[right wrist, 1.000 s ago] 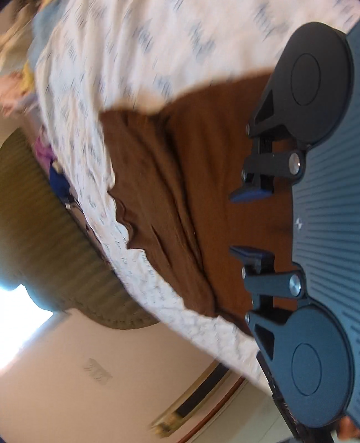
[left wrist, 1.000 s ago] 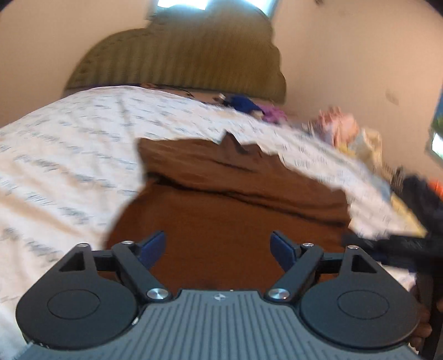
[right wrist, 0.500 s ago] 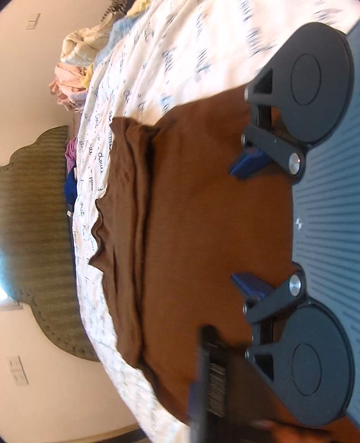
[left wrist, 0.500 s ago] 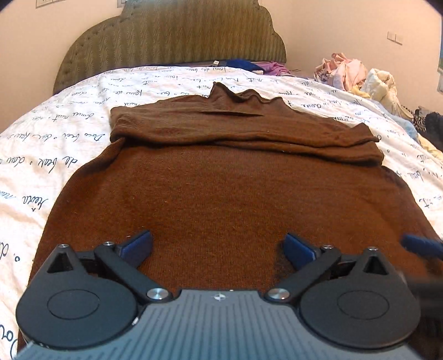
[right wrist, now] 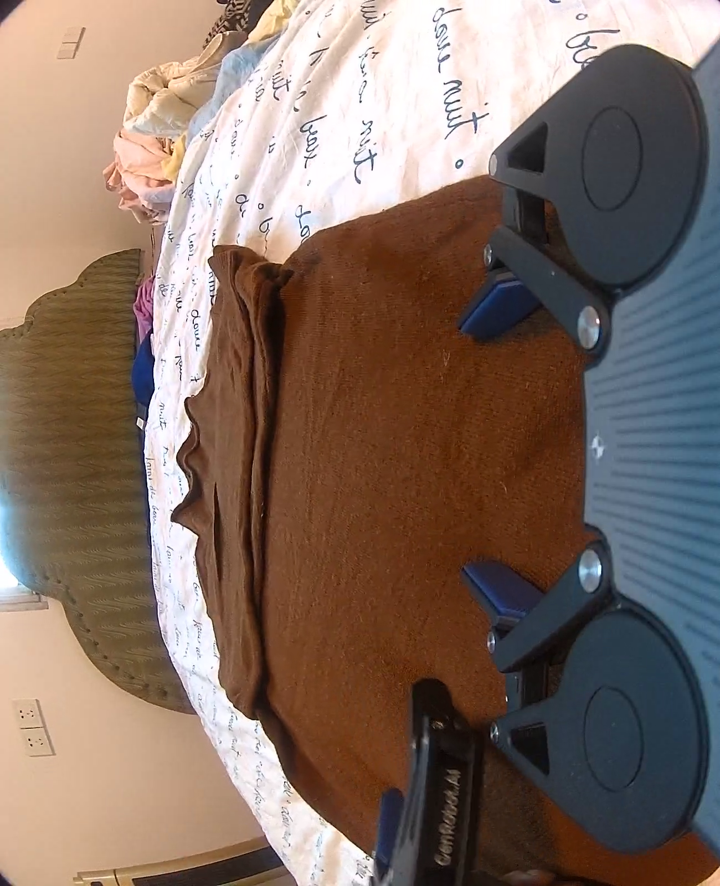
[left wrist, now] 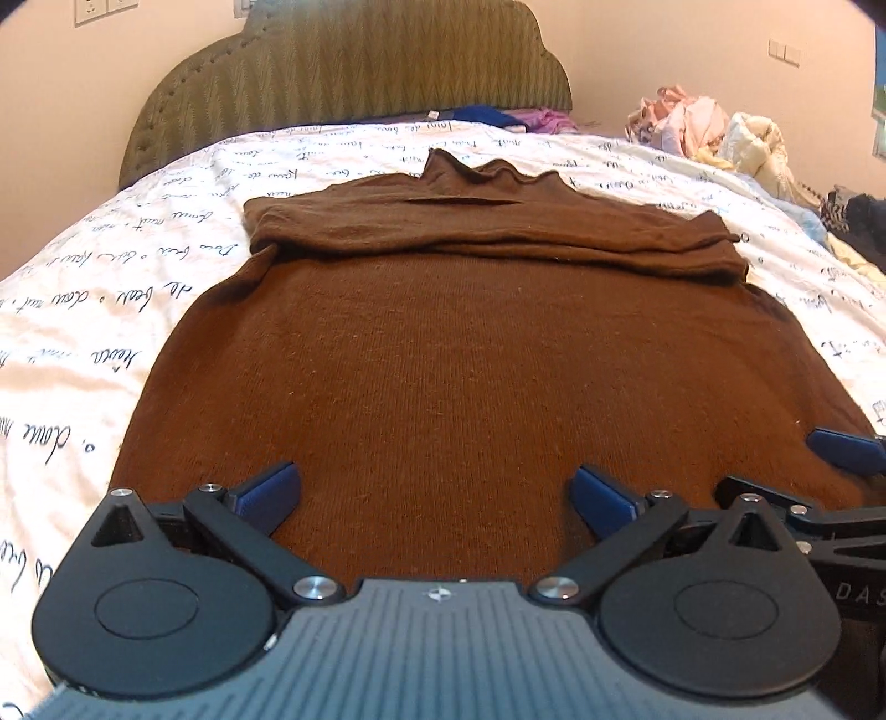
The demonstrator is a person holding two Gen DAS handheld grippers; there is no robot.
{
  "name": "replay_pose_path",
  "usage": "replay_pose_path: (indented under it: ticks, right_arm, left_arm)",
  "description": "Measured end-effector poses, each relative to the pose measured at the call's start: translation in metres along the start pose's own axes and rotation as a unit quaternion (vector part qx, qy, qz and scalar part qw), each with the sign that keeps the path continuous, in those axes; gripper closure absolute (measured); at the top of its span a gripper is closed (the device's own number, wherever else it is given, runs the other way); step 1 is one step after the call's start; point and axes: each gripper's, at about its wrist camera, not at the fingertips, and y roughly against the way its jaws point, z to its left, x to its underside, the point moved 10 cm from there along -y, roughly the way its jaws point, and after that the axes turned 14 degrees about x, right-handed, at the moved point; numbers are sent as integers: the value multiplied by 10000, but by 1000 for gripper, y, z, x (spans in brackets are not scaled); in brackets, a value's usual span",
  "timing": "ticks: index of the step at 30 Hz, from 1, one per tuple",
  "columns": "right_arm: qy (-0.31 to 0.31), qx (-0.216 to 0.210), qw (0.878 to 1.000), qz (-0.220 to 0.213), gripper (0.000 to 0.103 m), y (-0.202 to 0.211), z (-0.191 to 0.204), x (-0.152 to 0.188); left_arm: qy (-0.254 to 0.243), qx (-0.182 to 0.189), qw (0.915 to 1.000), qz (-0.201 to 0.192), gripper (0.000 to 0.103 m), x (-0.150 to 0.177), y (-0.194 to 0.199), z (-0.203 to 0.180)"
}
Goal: Fold small clothes
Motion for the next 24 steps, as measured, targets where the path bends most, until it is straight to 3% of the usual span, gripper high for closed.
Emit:
replay_pose_path:
  ticks: [24]
  right_arm:
    - [29, 84, 10000, -14, 11, 1, -2, 1]
  left_arm:
    - [-21, -46, 10000, -19, 0, 7, 8, -3]
